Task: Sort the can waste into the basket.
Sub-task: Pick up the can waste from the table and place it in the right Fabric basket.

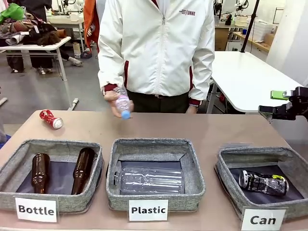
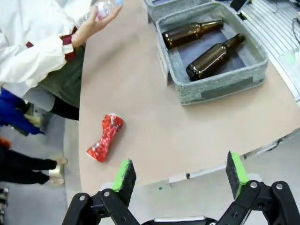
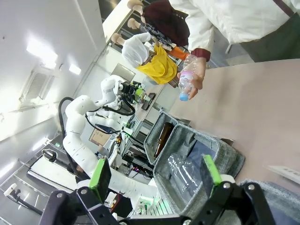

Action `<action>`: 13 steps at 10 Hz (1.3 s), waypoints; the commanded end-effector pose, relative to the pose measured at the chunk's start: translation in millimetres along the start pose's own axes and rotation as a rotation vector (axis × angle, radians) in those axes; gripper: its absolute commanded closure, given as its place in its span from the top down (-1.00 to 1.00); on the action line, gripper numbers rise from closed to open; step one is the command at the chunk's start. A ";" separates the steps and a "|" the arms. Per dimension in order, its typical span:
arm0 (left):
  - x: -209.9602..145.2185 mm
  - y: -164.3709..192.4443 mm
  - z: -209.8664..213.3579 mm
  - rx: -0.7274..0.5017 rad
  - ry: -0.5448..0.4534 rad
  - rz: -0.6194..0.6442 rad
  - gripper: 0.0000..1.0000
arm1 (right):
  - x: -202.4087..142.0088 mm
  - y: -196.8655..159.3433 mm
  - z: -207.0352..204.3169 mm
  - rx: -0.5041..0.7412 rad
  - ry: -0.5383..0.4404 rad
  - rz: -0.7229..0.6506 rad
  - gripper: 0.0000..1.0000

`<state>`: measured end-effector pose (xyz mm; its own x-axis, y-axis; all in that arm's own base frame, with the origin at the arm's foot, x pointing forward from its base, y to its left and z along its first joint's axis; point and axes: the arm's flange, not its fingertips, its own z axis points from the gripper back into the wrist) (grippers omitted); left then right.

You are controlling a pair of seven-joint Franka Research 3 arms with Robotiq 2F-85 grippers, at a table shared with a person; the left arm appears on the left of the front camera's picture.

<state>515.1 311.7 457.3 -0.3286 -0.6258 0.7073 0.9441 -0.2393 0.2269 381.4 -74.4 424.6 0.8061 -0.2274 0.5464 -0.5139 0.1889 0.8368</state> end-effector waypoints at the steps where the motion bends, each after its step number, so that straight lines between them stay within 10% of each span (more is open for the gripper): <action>1: 28.7 35.9 -27.2 -0.108 0.082 -0.081 1.00 | 1.7 0.4 1.4 0.005 0.005 0.021 1.00; 8: 103.1 171.7 -175.4 -0.388 0.477 -0.264 1.00 | 1.7 0.4 1.4 0.005 0.005 0.021 1.00; 13: 51.1 230.4 -247.1 -0.625 0.610 -0.430 1.00 | 1.7 0.4 1.4 0.005 0.005 0.021 1.00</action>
<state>686.1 38.9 381.9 -0.7181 -0.6699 0.1885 0.6591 -0.7416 -0.1245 381.4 -74.3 424.6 0.8061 -0.2272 0.5464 -0.5139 0.1889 0.8368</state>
